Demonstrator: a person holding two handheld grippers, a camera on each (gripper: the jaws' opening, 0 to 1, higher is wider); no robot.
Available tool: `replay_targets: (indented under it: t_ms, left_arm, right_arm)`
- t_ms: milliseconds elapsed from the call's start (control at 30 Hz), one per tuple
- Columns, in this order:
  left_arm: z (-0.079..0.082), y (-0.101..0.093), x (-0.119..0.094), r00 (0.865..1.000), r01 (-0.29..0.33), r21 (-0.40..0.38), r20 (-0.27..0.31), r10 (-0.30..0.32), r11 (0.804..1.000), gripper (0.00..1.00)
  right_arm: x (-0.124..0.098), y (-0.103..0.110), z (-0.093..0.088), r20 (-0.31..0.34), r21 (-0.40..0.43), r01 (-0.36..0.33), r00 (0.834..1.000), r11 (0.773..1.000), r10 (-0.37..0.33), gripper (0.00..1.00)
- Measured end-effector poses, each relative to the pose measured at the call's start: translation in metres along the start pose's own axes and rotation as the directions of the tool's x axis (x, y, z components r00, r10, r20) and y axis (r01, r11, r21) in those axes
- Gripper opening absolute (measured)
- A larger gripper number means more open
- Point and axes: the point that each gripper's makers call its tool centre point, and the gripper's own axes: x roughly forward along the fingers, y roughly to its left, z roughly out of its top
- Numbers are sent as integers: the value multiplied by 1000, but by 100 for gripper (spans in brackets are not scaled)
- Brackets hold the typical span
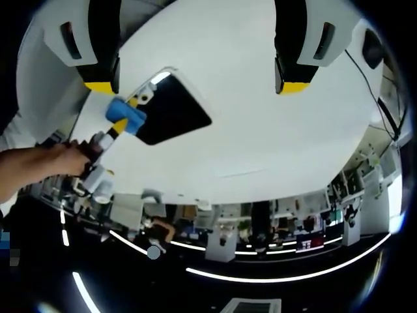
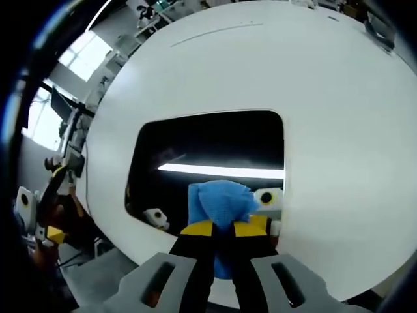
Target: Wipe the mirror surface with the cleaning cloth until all visible marks leave the cleaned area.
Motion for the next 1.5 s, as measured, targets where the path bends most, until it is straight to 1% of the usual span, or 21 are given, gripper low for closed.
replay_targets:
  t_ms: [333, 633, 967, 1100, 1167, 1300, 1500]
  left_arm:
    - [-2, 7, -5, 1000, -2, 2, 0, 2, 1000, 100]
    - [-5, 9, -7, 1000, -1, -4, -2, 1, 1000, 100]
    - [-5, 13, -6, 1000, 2, -14, 5, -2, 1000, 100]
    - [-4, 15, -6, 1000, 4, -17, 8, -4, 1000, 100]
    - [-8, 15, -6, 1000, 7, -1, -8, -7, 1000, 100]
    - [-8, 16, -6, 1000, 11, 0, -7, -11, 1000, 100]
    - [-8, 19, -6, 1000, 12, 0, -6, -12, 1000, 100]
  right_arm:
    - [6, 12, 3, -4, -6, -4, 1000, 1000, 4, 4]
    - [11, 28, 5, 0, -10, -16, 1000, 1000, 16, 4]
    - [15, 46, 7, -8, -19, -26, 1000, 999, 25, 4]
    - [16, 50, 7, -9, -22, -28, 1000, 999, 27, 4]
    - [16, 50, 8, -10, -21, -29, 1000, 999, 29, 4]
    - [18, 51, 9, -10, -23, -25, 1000, 999, 25, 4]
    - [21, 61, 10, -5, -24, -37, 999, 999, 37, 4]
